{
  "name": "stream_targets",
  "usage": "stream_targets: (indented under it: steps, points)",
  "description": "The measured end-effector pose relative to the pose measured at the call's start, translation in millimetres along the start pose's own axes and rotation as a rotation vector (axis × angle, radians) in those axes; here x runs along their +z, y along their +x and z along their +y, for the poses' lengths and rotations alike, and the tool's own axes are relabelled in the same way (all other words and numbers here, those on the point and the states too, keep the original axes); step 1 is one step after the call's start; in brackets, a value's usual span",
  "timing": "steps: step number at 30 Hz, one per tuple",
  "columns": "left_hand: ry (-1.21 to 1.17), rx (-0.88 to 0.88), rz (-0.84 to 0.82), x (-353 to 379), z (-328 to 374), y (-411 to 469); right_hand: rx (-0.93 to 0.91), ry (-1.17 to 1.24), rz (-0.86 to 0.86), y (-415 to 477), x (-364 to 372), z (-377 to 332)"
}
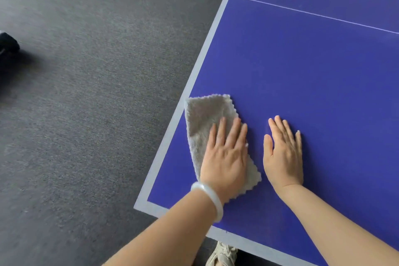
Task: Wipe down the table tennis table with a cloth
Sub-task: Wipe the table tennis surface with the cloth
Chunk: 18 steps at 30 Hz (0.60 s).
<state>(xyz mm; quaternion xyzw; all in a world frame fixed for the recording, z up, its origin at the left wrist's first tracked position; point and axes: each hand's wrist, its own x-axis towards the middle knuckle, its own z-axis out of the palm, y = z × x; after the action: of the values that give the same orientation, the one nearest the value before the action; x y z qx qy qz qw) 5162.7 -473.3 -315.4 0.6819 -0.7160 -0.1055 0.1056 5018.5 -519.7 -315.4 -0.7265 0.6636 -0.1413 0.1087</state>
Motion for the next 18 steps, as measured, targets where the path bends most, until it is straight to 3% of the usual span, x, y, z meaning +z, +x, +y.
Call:
stream_targets:
  steps: [3,5,11,15,18]
  points:
    - [-0.030,0.161,-0.024,13,24,-59,0.010,0.138,0.039,-3,-2,1]
    - [-0.024,0.165,0.008,13,16,-67,0.026,0.229,0.072,-3,-4,0]
    - [0.148,-0.203,-0.095,-4,-10,53,0.054,0.296,0.107,-4,-5,0]
    - [0.136,-0.124,-0.124,-3,10,136,0.037,0.307,0.134,-2,-6,0]
    - [-0.059,0.044,-0.176,-5,28,157,0.037,0.336,0.140,-2,-7,1]
